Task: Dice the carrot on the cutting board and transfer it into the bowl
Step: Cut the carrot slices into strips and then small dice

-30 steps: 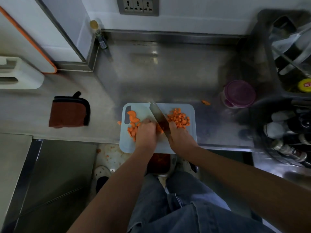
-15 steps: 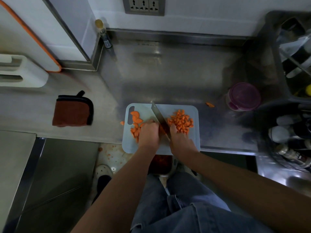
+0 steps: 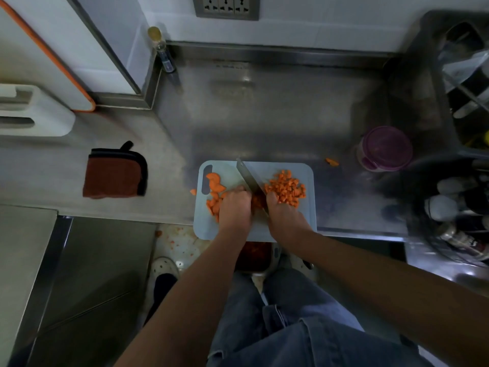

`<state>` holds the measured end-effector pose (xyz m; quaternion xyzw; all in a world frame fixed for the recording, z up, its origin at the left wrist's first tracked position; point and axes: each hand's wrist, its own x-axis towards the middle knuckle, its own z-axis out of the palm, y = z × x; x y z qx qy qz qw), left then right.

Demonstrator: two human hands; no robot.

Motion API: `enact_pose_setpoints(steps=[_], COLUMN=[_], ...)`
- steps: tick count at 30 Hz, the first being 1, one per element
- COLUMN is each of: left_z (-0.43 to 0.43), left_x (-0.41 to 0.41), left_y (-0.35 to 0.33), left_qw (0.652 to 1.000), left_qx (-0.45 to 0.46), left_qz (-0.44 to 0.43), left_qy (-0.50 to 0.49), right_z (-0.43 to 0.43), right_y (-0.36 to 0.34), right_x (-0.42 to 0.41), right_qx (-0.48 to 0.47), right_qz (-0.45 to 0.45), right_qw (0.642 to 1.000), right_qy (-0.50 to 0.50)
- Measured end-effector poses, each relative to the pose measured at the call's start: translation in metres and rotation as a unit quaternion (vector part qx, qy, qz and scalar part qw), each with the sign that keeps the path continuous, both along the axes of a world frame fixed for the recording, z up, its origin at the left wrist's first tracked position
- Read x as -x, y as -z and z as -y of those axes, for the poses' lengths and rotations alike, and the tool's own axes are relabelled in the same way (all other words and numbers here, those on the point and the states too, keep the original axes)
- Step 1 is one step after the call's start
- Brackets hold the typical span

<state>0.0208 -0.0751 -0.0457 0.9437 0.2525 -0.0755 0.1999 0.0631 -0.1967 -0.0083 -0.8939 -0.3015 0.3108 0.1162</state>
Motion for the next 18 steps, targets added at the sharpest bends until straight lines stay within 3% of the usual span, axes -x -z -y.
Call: enact_pose_setpoints(steps=[12,18], left_z=[0.000,-0.003], left_x=[0.006,0.008], left_y=[-0.003,-0.009], left_qw=[0.999,0.999], left_qx=[0.032,-0.040], left_qz=[0.005,-0.006], left_qy=[0.012,0.015], right_z=[-0.005,-0.002], right_y=[-0.003,-0.012], right_x=[-0.017,-0.019], right_qx=[-0.071,-0.089], right_qz=[0.008,0.027], right_qw=[0.996,0.995], right_qy=[0.049,0.037])
